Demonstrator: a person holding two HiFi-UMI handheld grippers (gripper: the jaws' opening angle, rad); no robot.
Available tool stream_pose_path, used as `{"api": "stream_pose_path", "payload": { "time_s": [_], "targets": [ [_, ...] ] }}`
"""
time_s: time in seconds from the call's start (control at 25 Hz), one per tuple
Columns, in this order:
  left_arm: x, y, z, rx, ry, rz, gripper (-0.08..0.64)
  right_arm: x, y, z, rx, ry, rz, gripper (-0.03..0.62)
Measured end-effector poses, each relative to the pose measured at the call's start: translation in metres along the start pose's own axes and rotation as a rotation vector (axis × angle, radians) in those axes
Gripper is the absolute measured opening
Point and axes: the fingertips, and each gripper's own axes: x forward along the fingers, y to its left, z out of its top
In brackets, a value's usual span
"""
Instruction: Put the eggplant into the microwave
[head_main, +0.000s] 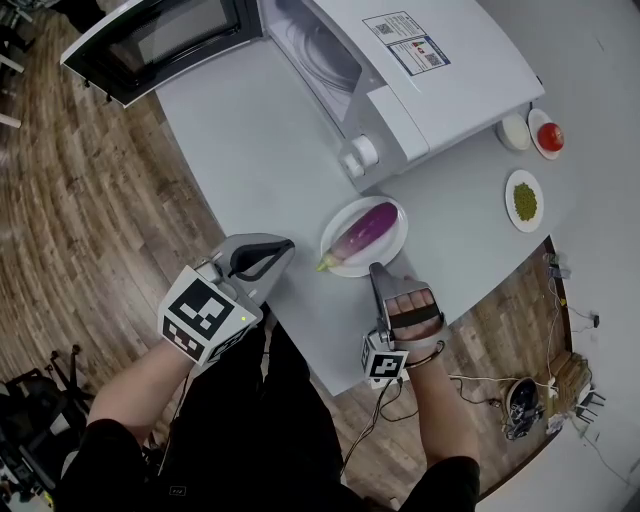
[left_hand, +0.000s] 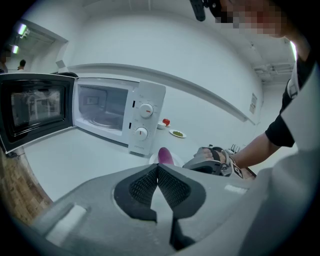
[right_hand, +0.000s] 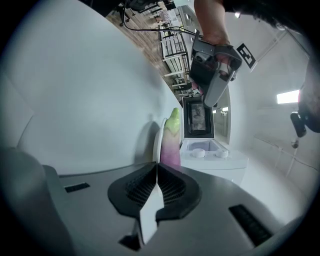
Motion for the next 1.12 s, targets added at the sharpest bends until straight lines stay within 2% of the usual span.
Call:
{"api": "stream_pose_path", "payload": {
  "time_s": [0.24, 0.72, 1.12],
  "targets": [
    [0.011, 0.006, 0.008, 0.037, 0.001, 0.004, 0.008, -0.001, -0.004, -0.001, 0.009, 0.002, -0.009, 0.021],
    [0.032, 0.011, 0.001, 0.054, 0.037, -0.002, 0.008, -0.005, -0.01, -0.002, 0.037, -0.004, -0.036, 0.021],
    [0.013, 0.002, 0.015, 0.024, 0.027, 0.0, 0.008, -0.018, -0.043, 0.004, 0.047, -0.021, -0.077, 0.021]
  ]
}}
